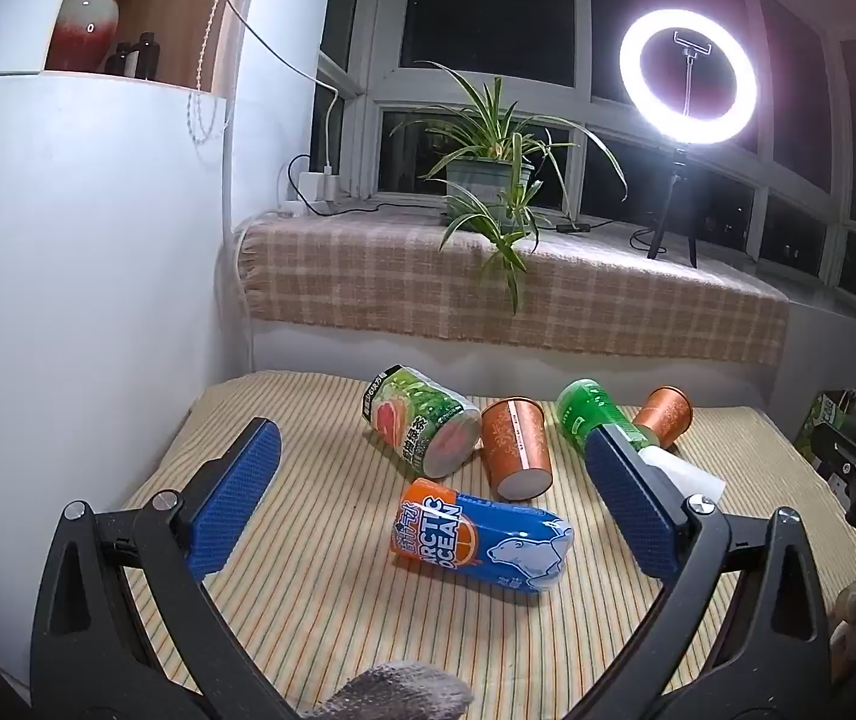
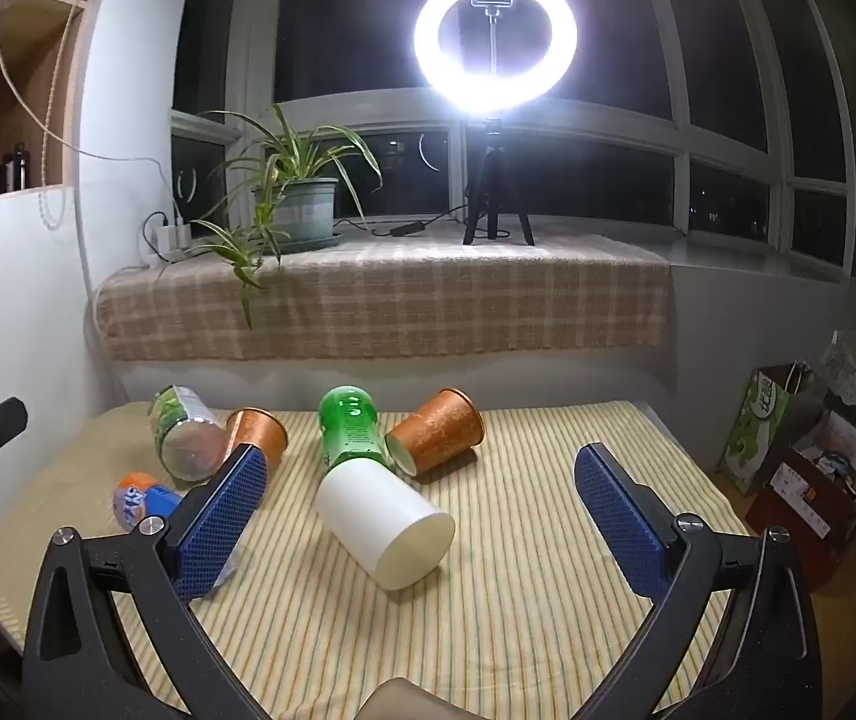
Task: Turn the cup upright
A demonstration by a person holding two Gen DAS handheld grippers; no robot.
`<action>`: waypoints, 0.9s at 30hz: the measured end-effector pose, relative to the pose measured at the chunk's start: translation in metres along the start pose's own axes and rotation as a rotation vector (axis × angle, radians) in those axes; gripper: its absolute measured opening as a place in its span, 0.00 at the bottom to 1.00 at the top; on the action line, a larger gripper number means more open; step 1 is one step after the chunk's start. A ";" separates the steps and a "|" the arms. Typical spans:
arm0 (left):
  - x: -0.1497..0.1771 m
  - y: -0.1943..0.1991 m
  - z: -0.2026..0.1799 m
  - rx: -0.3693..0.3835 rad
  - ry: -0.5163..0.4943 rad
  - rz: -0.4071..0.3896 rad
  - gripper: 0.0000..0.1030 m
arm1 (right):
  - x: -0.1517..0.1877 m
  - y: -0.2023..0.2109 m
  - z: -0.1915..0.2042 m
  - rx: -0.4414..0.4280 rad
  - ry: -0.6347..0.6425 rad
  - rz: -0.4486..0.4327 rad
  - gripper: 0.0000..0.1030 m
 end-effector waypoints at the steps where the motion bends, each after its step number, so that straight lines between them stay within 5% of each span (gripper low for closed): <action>1: 0.000 0.000 0.000 0.000 0.000 -0.001 1.00 | 0.000 0.000 -0.001 -0.006 -0.007 0.003 0.99; 27: -0.004 0.001 -0.003 -0.003 -0.013 -0.008 1.00 | 0.000 0.000 0.001 -0.007 -0.017 0.005 0.99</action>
Point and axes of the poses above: each gripper's, at about its wrist camera, not at the fingertips, and y roughly against the way its jaws point, z to its left, x to its underside, the point moved 5 cm from there along -y, roughly the way its jaws point, and after that the axes turned 11 degrees about -y, right-handed, at the moved point
